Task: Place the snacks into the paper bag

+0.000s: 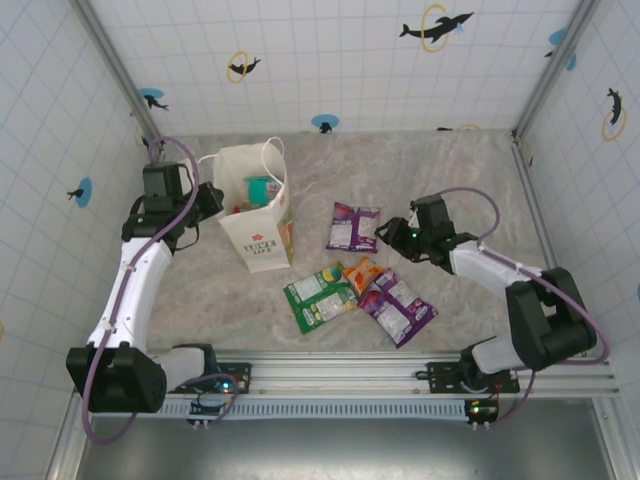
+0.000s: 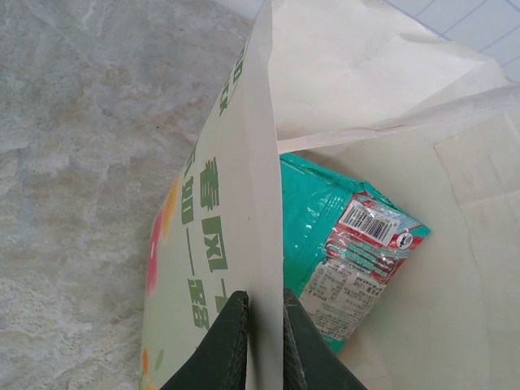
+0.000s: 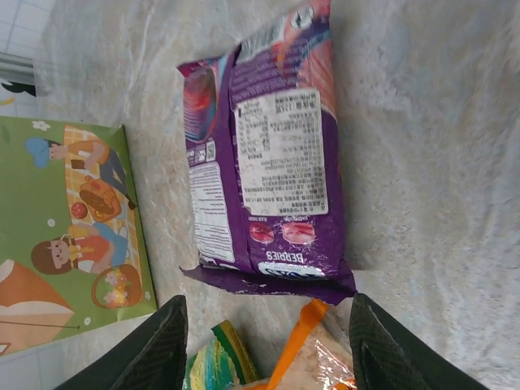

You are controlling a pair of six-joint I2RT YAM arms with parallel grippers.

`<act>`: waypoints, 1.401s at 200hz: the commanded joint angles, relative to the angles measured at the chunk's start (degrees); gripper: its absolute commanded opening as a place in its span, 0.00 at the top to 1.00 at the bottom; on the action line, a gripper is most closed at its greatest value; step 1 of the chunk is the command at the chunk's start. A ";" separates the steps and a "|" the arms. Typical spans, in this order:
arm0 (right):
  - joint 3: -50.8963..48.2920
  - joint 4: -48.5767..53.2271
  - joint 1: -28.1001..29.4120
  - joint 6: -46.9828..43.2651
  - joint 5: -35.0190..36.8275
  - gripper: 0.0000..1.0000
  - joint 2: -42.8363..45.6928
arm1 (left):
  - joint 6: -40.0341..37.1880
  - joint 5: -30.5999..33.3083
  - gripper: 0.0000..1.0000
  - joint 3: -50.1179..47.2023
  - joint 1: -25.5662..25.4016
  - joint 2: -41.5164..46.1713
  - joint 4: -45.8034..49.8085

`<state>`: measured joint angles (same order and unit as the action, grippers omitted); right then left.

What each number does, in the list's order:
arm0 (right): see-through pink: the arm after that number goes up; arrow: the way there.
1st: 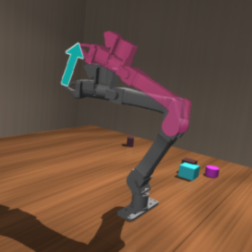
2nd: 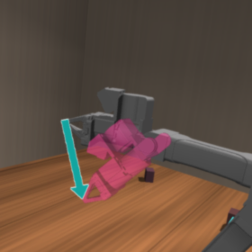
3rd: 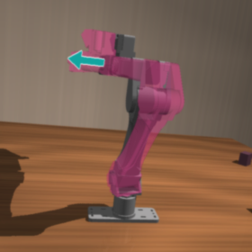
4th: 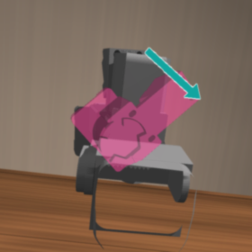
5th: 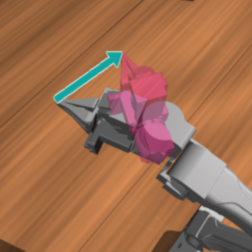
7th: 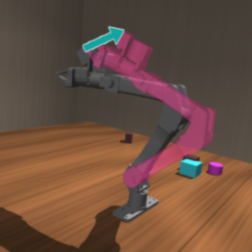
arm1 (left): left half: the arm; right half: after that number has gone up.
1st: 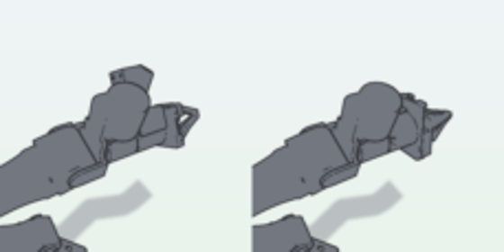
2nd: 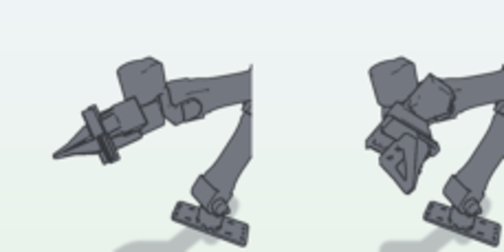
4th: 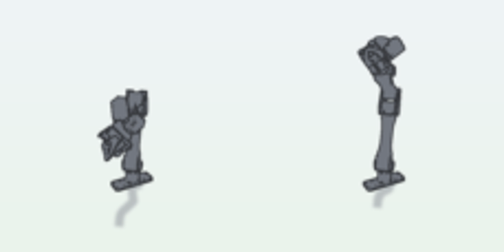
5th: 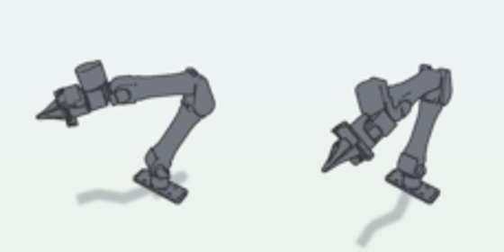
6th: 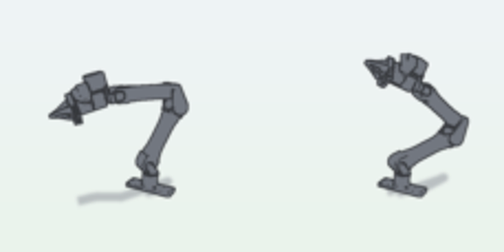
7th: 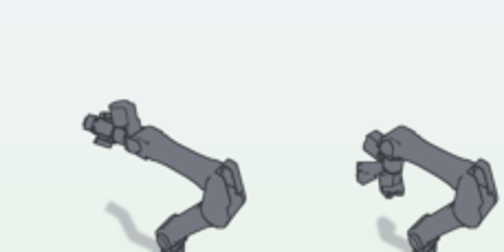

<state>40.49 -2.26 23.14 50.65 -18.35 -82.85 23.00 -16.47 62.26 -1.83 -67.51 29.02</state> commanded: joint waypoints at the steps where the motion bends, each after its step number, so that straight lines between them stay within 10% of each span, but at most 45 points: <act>1: -1.75 -6.20 -0.14 4.87 -5.61 0.45 -2.80 | 0.49 -0.56 0.86 0.03 -0.33 0.06 -0.72; 280: 1.94 -25.12 1.08 12.78 -5.23 0.48 -24.09 | -0.35 0.60 0.86 0.07 -0.28 -0.28 -0.25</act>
<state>41.56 -27.62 23.68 63.42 -25.10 -104.47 22.98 -16.21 62.26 -1.83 -67.66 29.02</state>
